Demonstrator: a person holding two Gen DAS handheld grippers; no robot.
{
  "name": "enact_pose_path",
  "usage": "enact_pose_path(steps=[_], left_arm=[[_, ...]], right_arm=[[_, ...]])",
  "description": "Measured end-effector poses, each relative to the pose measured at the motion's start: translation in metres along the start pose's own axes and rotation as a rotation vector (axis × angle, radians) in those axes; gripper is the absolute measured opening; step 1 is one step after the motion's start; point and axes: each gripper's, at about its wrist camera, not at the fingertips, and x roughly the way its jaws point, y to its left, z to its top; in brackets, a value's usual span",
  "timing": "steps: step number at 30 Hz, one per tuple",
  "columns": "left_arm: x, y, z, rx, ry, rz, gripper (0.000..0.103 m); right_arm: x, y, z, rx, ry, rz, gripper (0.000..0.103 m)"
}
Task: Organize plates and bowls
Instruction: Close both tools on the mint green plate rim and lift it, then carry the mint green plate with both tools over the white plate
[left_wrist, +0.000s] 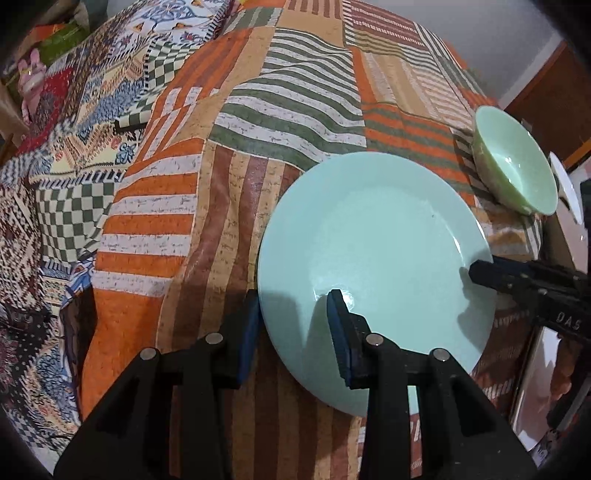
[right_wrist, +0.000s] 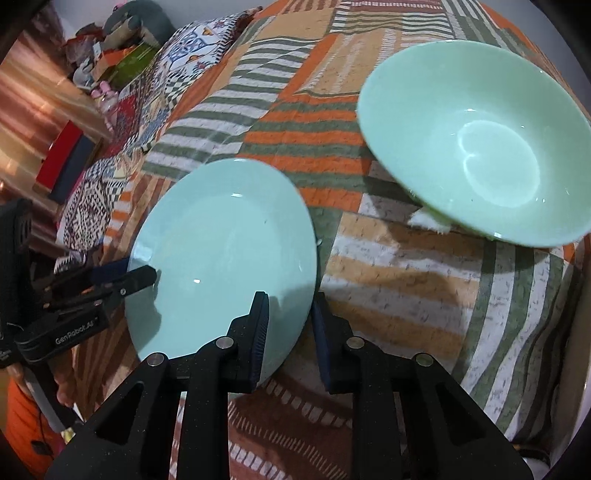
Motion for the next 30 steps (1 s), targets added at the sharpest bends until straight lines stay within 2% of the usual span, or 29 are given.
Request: enact_pose_path(steps=[3,4,6,16,30], left_arm=[[0.004,0.002,0.004,-0.017,0.008,-0.02,0.036],[0.005,0.002,0.005,-0.018,0.009,-0.019,0.037],[0.005,0.0,0.005,-0.014,0.011,-0.012,0.037],[-0.006,-0.011,-0.005,-0.007,0.0,0.014,0.034],[-0.078,-0.044,-0.033,0.021,-0.103,0.006,0.033]], right_arm=[[0.005,0.008,0.001,-0.039,0.005,-0.03,0.021],[0.006,0.011,0.001,-0.055,0.006,-0.041,0.025],[0.006,0.014,0.0,-0.072,0.008,-0.052,0.026],[-0.008,0.011,-0.005,-0.027,-0.011,-0.037,0.022],[-0.07,0.016,-0.03,-0.017,-0.114,0.004,0.022]])
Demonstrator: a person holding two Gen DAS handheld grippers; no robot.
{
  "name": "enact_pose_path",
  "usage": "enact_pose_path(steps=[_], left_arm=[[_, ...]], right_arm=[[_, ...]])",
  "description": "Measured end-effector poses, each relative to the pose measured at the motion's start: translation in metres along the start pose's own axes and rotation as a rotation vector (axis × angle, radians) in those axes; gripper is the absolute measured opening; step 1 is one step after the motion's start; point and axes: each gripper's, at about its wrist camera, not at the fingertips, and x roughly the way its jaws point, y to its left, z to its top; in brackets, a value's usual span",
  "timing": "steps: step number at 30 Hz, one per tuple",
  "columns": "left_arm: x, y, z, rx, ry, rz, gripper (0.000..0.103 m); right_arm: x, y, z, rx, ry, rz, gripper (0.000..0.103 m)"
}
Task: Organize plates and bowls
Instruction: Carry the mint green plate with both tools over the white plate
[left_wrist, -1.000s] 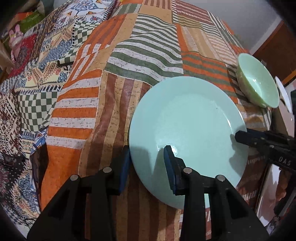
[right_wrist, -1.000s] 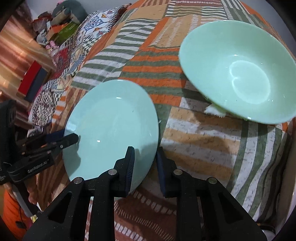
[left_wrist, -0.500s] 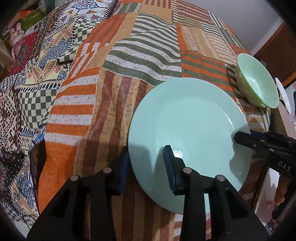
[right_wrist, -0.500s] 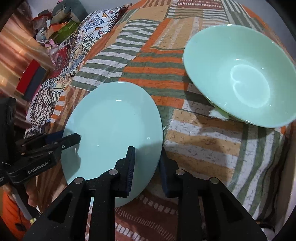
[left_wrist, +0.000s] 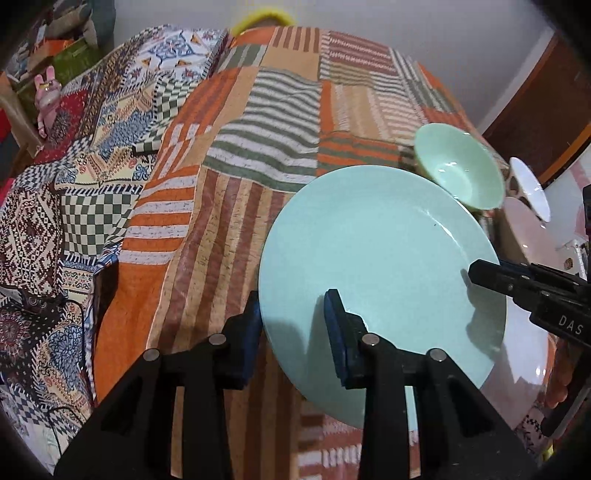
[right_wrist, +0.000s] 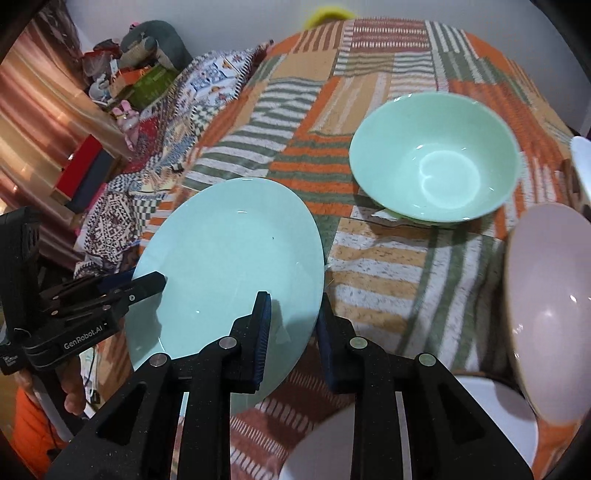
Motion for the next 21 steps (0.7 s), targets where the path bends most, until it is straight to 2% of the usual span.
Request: enact_pose_path(steps=[11,21], left_arm=[[-0.051,-0.044,-0.027,0.051,-0.047,-0.034,0.033],[-0.069,-0.087,-0.053,0.1,-0.042,-0.073,0.033]], right_arm=[[-0.058,-0.007,-0.027,0.018,-0.079,0.003,0.022],[-0.101,-0.026,-0.066,0.068,-0.129,-0.017,0.022]])
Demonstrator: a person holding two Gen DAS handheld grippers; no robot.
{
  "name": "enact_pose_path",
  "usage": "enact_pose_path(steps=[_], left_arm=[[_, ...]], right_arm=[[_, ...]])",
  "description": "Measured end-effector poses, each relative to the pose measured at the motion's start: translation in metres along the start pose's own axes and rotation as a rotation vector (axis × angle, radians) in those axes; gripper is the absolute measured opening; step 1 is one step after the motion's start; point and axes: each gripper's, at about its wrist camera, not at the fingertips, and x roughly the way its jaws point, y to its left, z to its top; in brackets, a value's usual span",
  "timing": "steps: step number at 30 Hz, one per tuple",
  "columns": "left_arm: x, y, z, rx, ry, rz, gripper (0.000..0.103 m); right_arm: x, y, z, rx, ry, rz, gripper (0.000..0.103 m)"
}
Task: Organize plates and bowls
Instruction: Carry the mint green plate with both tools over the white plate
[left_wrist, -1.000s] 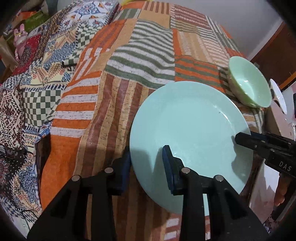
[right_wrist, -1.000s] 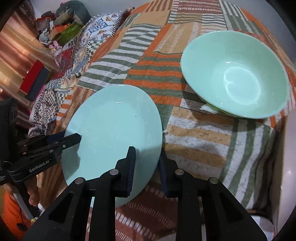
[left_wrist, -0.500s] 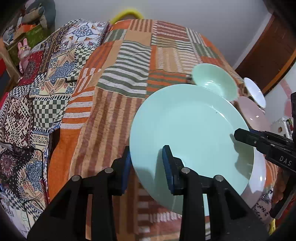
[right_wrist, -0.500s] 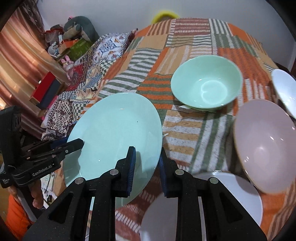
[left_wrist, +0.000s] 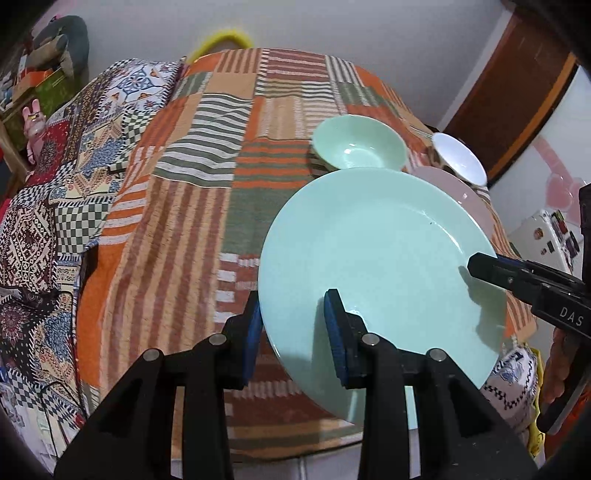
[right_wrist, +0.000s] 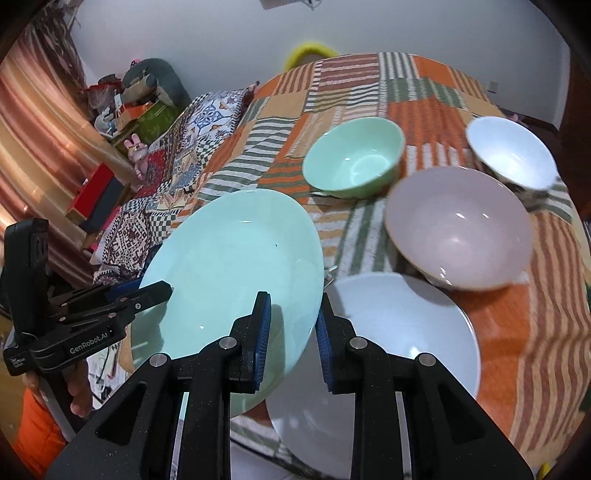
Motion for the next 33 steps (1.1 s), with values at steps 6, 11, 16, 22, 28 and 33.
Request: enact_pose_path(steps=[6,11,16,22,28,33], left_arm=[[0.002,-0.024,-0.009,0.036,0.019,-0.021,0.033],[0.007,-0.046,-0.017,0.076,0.036,-0.032,0.033],[0.014,-0.065,-0.022,0.106,0.056,-0.041,0.033],[0.027,-0.083,-0.027,0.132,0.086,-0.054,0.033],[0.042,-0.095,-0.033,0.154,0.114,-0.054,0.033],[0.054,-0.097,-0.035,0.152,0.143,-0.059,0.033]], right_arm=[[-0.017,-0.016,-0.017,0.041,-0.01,-0.008,0.022],[-0.028,-0.031,-0.033,0.079,-0.014,-0.024,0.022],[-0.038,-0.046,-0.047,0.117,-0.013,-0.037,0.022],[-0.044,-0.062,-0.061,0.159,-0.01,-0.053,0.022],[-0.041,-0.075,-0.068,0.192,0.003,-0.067,0.022],[-0.037,-0.081,-0.075,0.207,0.021,-0.086,0.022]])
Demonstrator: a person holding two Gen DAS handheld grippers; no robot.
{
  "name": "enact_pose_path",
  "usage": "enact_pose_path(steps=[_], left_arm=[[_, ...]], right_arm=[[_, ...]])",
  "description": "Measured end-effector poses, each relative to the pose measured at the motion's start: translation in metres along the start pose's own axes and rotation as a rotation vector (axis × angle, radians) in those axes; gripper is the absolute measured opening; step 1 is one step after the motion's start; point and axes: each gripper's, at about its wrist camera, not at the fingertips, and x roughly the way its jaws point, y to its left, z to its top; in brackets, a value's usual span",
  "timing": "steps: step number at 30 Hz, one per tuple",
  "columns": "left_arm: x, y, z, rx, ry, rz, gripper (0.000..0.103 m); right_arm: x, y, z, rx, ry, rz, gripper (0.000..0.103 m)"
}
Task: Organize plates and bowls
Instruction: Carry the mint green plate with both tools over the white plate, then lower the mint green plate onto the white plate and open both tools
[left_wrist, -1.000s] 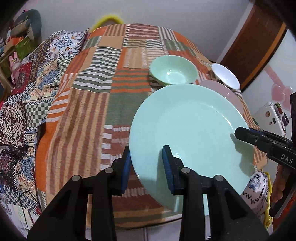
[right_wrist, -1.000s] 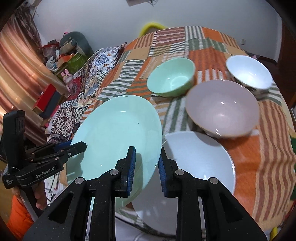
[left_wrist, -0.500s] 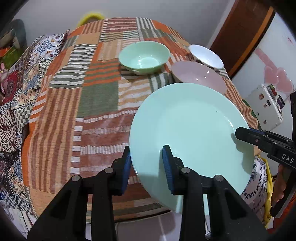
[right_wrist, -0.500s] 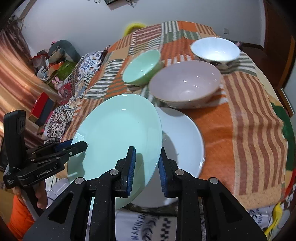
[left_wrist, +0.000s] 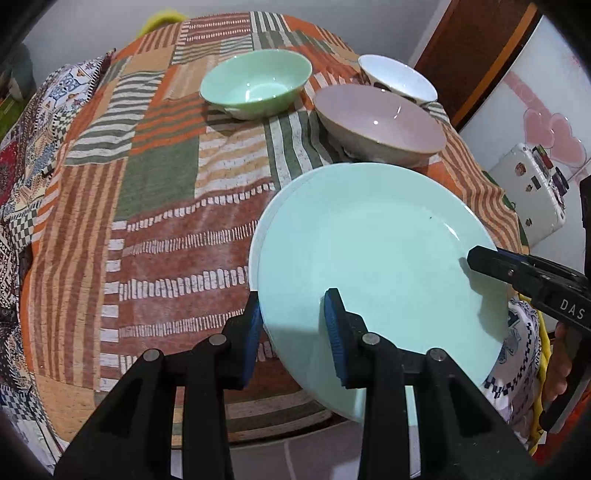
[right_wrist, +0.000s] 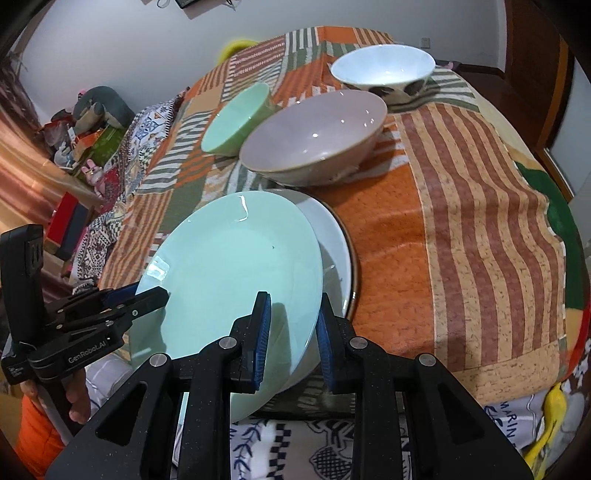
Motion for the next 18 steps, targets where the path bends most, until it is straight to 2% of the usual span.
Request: enact_pose_path(steps=[18], left_arm=[[0.032,0.009,0.005,-0.03,0.055,-0.038,0.034]], right_arm=[[0.016,-0.01,0.004,0.025,0.046,-0.014,0.022]])
